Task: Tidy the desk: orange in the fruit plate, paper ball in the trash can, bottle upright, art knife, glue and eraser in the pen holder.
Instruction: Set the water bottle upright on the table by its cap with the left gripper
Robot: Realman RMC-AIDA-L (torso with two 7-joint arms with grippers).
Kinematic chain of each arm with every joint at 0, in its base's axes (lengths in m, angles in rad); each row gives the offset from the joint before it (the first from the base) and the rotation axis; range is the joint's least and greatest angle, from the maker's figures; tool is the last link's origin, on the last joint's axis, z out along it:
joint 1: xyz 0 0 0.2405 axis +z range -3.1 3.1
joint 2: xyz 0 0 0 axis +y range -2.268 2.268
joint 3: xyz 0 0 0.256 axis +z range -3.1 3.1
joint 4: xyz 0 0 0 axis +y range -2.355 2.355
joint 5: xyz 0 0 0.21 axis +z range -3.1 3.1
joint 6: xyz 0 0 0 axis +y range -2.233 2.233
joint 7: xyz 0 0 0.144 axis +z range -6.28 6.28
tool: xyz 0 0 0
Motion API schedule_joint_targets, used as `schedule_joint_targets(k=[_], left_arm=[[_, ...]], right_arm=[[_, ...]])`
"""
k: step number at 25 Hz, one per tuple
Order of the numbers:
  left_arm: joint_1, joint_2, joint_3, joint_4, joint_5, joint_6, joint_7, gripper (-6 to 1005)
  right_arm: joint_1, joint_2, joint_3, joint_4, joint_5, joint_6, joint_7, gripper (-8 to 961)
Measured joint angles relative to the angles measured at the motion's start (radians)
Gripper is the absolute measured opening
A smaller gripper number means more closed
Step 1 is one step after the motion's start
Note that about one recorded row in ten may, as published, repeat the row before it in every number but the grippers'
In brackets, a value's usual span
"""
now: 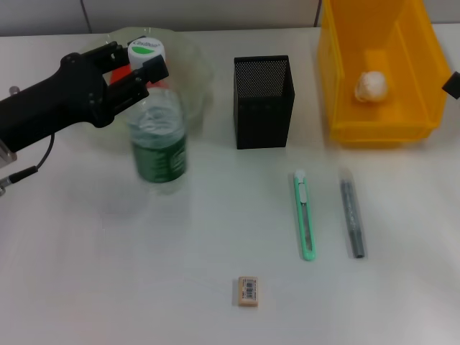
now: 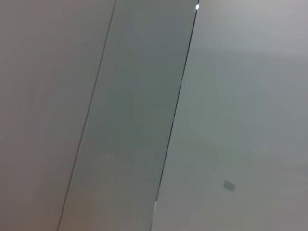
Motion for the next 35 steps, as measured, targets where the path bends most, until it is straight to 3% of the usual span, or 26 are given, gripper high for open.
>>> schedule_joint_targets(k=[8, 15, 22, 31, 35], left_arm=[[0.009, -0.003, -0.035, -0.062, 0.0, -0.002, 0.072, 453], [0.032, -0.006, -0.121, -0.223, -0.002, -0.009, 0.282, 452], [0.052, -0.008, -0.179, -0.278, -0.002, -0.015, 0.386, 451], [0.077, -0.009, -0.213, -0.324, -0.002, -0.02, 0.534, 452], [0.085, -0.01, -0.281, -0.378, -0.002, -0.042, 0.621, 451]], right_arm=[[0.036, 0.0, 0.0, 0.031, 0.001, 0.007, -0.004, 823], [0.052, 0.002, -0.013, 0.042, -0.005, 0.011, -0.005, 823], [0.071, 0.024, -0.012, 0.058, -0.004, 0.047, -0.012, 823], [0.107, 0.024, -0.012, 0.114, 0.003, 0.065, -0.045, 824], [0.128, 0.025, -0.012, 0.137, 0.003, 0.072, -0.053, 823]])
